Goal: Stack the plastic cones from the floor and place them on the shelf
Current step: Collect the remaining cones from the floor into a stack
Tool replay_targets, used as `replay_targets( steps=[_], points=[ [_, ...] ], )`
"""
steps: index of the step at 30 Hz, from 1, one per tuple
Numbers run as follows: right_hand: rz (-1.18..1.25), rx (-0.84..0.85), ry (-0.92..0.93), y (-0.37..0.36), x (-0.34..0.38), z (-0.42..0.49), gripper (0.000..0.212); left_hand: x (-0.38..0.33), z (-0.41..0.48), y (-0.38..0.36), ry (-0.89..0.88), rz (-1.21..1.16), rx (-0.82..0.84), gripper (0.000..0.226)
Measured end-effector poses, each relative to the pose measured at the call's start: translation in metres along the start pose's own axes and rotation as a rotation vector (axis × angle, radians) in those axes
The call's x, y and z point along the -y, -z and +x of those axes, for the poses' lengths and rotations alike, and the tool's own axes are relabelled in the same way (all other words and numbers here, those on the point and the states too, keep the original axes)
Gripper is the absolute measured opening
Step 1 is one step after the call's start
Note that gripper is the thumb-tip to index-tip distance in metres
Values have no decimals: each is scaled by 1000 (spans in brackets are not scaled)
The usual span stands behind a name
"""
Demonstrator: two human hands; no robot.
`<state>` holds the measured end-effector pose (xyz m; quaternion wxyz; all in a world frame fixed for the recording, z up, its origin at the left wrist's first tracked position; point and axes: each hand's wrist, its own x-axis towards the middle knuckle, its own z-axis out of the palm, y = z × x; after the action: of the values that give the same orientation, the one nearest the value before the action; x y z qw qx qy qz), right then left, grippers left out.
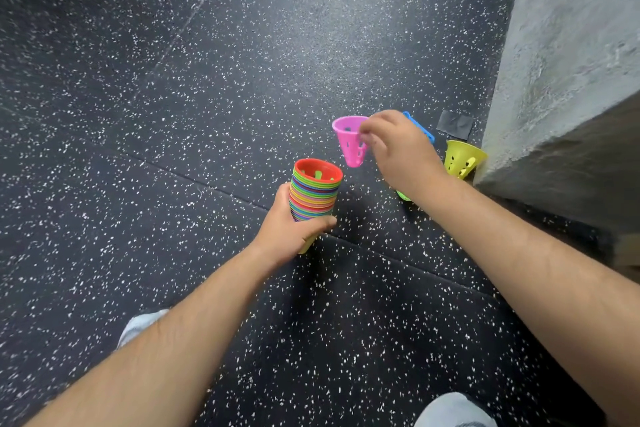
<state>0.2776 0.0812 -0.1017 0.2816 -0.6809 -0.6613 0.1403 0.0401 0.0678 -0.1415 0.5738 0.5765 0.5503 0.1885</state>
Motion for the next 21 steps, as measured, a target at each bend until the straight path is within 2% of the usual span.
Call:
replay_targets(
  steps=[4, 12, 16, 21],
  points=[
    [159, -141, -90, 15, 24, -5, 14, -1, -1, 0, -6, 8, 10, 68],
    [191, -96, -31, -1, 38, -35, 15, -4, -4, -3, -32, 23, 13, 67],
    [200, -27, -29, -11, 41, -53, 15, -4, -4, -5, -47, 37, 22, 70],
    [310, 188, -103, -13, 45, -66, 29, -4, -2, -2, -37, 40, 12, 68]
  ],
)
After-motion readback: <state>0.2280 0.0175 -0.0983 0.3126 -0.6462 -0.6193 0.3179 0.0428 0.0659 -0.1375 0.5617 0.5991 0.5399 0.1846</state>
